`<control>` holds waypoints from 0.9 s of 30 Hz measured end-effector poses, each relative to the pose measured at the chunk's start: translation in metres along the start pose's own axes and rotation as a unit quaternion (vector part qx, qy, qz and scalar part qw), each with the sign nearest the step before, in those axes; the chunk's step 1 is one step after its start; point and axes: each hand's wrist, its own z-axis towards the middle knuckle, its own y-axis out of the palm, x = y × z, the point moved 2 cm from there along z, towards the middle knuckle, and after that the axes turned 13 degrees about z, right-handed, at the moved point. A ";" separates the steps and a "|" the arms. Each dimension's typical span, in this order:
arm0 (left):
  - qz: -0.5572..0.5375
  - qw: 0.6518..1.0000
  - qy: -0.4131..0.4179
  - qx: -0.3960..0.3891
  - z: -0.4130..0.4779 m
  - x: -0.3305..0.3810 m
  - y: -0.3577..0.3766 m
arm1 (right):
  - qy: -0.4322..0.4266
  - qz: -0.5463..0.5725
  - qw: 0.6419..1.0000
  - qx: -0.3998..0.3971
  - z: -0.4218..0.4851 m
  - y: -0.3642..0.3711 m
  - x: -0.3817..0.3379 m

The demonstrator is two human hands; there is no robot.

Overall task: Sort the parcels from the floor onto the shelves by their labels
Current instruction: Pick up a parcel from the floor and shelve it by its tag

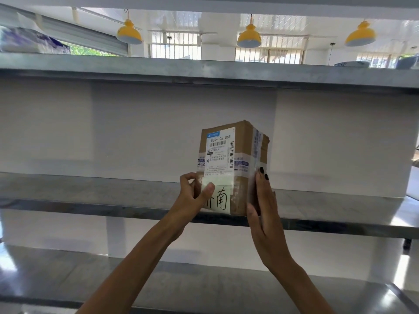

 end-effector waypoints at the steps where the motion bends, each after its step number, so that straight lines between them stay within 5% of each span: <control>1: -0.002 1.000 0.004 0.005 -0.001 0.000 0.000 | 0.014 0.027 1.000 0.001 -0.001 -0.001 0.002; 17: -0.046 0.998 0.043 0.022 -0.004 -0.009 0.001 | 0.168 0.228 0.958 0.046 0.001 -0.005 -0.003; 27: -0.074 0.995 0.049 0.039 -0.009 -0.011 -0.006 | 0.187 0.296 0.935 0.053 0.004 -0.004 0.005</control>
